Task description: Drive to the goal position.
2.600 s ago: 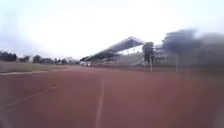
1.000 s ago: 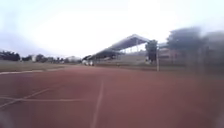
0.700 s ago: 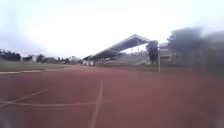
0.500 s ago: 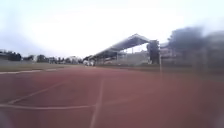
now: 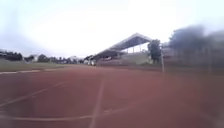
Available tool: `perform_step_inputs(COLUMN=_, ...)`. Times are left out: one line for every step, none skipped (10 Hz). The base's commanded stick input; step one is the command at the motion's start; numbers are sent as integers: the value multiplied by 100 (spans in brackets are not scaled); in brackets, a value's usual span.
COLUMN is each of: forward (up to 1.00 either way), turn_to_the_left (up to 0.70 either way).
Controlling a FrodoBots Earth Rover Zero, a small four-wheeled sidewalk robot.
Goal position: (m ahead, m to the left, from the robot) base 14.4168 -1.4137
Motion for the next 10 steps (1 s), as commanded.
perform_step_inputs(forward=70, turn_to_the_left=0)
perform_step_inputs(forward=70, turn_to_the_left=0)
perform_step_inputs(forward=70, turn_to_the_left=0)
perform_step_inputs(forward=70, turn_to_the_left=0)
perform_step_inputs(forward=70, turn_to_the_left=0)
perform_step_inputs(forward=70, turn_to_the_left=0)
perform_step_inputs(forward=70, turn_to_the_left=0)
perform_step_inputs(forward=70, turn_to_the_left=0)
perform_step_inputs(forward=70, turn_to_the_left=0)
perform_step_inputs(forward=70, turn_to_the_left=-8)
